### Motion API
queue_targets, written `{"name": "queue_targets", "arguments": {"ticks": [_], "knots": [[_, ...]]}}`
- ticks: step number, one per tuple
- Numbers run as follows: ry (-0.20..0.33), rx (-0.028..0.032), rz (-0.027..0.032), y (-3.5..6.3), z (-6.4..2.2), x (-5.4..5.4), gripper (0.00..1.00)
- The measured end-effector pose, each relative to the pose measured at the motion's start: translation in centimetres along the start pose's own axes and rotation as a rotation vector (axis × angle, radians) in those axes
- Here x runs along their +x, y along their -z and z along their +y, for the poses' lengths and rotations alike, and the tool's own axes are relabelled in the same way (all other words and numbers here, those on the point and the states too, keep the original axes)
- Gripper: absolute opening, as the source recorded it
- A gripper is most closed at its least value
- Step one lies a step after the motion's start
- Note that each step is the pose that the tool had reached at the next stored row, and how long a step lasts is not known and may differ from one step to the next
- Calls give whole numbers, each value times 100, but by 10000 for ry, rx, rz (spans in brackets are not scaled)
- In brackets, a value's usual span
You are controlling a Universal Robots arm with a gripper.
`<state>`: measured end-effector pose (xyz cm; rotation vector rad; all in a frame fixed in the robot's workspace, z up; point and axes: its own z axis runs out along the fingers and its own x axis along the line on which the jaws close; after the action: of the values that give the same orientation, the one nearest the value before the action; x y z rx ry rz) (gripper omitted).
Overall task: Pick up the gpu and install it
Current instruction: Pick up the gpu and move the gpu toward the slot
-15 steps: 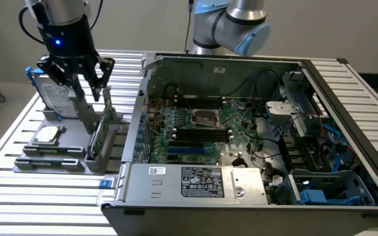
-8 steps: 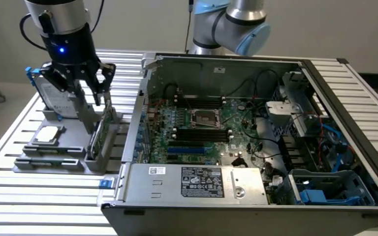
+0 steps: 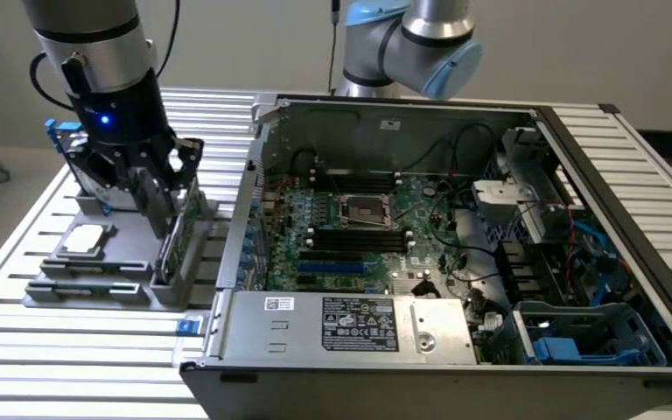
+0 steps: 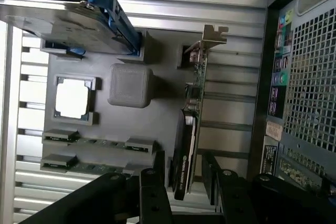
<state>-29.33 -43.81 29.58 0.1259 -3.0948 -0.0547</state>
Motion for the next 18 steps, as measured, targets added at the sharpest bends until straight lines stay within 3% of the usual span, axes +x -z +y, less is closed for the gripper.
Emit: {"name": "queue_targets", "arguments": {"ticks": [9, 18], "knots": [[-430, -17, -20, -161, -21, -56, 42], [-543, -21, -22, -323, -22, -91, 42]]}}
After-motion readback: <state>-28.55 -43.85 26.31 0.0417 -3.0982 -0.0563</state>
